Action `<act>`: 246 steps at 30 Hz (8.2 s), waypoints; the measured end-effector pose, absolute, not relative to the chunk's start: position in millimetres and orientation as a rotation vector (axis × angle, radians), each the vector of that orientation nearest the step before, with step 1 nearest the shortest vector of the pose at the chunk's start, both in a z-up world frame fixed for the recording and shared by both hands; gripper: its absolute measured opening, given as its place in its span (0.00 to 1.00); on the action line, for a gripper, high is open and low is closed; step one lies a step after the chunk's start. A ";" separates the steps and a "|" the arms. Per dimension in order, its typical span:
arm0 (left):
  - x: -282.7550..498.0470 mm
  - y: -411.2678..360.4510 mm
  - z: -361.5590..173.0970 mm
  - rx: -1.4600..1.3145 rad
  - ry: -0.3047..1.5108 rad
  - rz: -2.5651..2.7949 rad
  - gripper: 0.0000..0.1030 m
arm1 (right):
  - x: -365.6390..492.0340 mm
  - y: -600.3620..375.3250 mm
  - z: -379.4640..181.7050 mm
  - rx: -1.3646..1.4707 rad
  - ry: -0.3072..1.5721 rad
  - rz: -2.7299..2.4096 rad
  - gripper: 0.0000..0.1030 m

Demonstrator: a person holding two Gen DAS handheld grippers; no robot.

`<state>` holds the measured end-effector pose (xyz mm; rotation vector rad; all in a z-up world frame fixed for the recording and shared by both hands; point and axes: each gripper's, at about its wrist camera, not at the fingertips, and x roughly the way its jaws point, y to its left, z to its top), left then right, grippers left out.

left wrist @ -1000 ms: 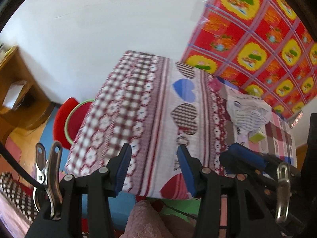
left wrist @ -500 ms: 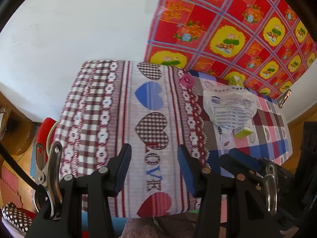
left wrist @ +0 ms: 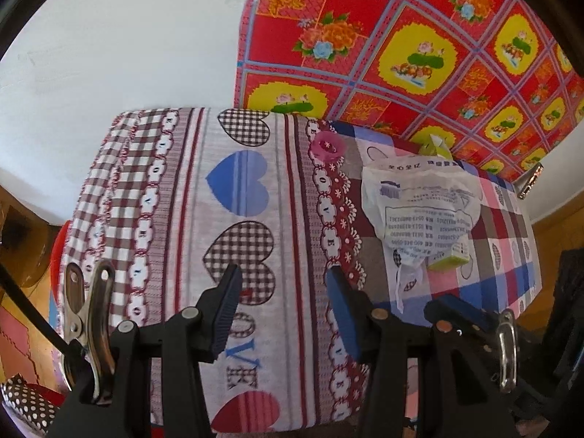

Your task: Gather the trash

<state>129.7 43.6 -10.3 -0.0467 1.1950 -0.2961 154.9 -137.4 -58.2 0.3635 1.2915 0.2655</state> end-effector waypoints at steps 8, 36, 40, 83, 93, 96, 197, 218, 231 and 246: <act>152.9 12.9 -25.6 -0.027 1.219 -0.297 0.49 | 177.6 -160.8 -75.8 0.411 1.307 0.243 0.36; 280.3 -71.7 -90.6 0.022 1.238 -0.211 0.49 | 236.8 -210.4 -106.3 0.505 1.294 0.244 0.36; 288.1 -75.6 -98.0 0.030 1.243 -0.196 0.49 | 241.1 -213.8 -106.7 0.521 1.301 0.259 0.36; 239.8 -31.0 -99.5 -0.062 1.215 -0.116 0.44 | 306.8 -186.4 -131.3 0.389 1.356 0.232 0.34; 210.2 -2.0 -83.7 -0.080 1.196 -0.075 0.44 | 307.7 -169.7 -125.8 0.342 1.318 0.333 0.03; 196.2 7.8 -76.6 -0.087 1.184 -0.067 0.44 | 304.4 -168.1 -120.2 0.343 1.285 0.361 0.02; 166.4 413.4 -141.7 -0.440 1.230 0.224 0.44 | 230.4 232.3 -34.8 -0.026 1.177 0.878 0.02; 180.3 445.1 -189.9 -0.488 1.319 0.212 0.53 | 244.3 292.2 -58.6 -0.091 1.225 0.869 0.02; 144.3 475.5 -184.3 -0.515 1.321 0.313 0.53 | 240.5 336.7 -85.8 -0.139 1.260 0.918 0.02; 127.0 488.7 -178.7 -0.555 1.312 0.343 0.53 | 236.3 375.1 -127.0 -0.210 1.314 0.932 0.02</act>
